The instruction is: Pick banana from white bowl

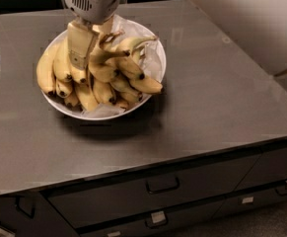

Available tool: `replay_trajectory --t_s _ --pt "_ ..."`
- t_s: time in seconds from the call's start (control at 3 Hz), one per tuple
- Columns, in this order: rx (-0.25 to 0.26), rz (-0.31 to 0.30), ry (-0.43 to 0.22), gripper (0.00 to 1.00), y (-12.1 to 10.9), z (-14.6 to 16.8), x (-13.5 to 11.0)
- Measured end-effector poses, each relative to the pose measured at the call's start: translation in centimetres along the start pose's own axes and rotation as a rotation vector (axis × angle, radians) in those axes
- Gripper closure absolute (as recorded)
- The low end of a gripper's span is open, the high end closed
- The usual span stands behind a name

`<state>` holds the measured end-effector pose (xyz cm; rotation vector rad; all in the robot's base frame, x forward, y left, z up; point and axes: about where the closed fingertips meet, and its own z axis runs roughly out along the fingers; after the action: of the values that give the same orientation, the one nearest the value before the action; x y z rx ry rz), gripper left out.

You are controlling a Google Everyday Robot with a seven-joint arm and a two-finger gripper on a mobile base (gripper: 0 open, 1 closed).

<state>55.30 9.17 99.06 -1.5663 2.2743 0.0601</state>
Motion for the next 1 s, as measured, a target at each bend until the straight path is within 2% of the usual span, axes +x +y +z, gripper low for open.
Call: replay_trajectory --t_s 0.67,1.0 --pt "-0.019 0.005 0.018 0.36 0.04 1.14 0.18" --pt "-0.025 0.010 0.026 0.54 0.03 1.55 0.35"
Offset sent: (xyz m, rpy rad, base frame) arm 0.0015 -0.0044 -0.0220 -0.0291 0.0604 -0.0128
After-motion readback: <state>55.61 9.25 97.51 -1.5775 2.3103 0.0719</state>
